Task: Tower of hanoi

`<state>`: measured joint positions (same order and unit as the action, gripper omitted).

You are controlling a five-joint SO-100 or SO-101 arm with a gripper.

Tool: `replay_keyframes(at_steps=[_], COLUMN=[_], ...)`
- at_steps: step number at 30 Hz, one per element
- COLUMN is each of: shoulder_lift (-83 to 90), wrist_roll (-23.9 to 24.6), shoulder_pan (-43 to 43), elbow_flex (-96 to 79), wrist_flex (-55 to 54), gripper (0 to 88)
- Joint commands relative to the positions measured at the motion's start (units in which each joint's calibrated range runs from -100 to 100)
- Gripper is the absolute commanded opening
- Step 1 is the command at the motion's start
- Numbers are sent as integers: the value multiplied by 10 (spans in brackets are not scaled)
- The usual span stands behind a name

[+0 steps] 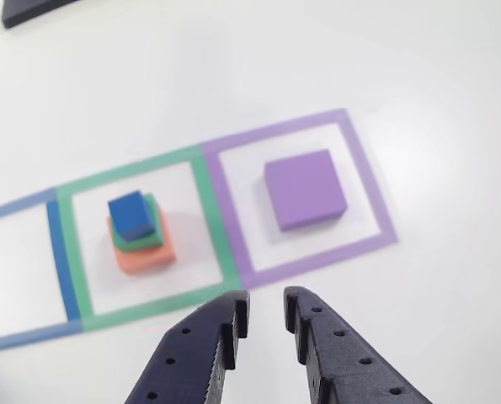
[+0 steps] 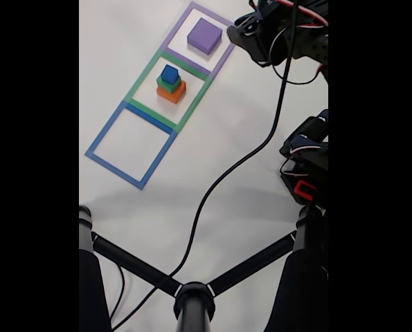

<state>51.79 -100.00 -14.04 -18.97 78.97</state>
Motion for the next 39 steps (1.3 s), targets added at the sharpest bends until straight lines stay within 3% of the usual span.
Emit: replay_keyframes(at_steps=[1, 9, 21, 26, 34, 39], shoulder_lift=[-20, -25, 43, 74, 73, 21], wrist_roll=[0, 0, 0, 0, 0, 0], shoulder_pan=[-19, -54, -115, -150, -170, -171], elbow_flex=[171, 208, -23, -181, -397, -539], wrist_flex=[110, 155, 6, -131, -363, -602], gripper=[1, 15, 192, 289, 359, 441])
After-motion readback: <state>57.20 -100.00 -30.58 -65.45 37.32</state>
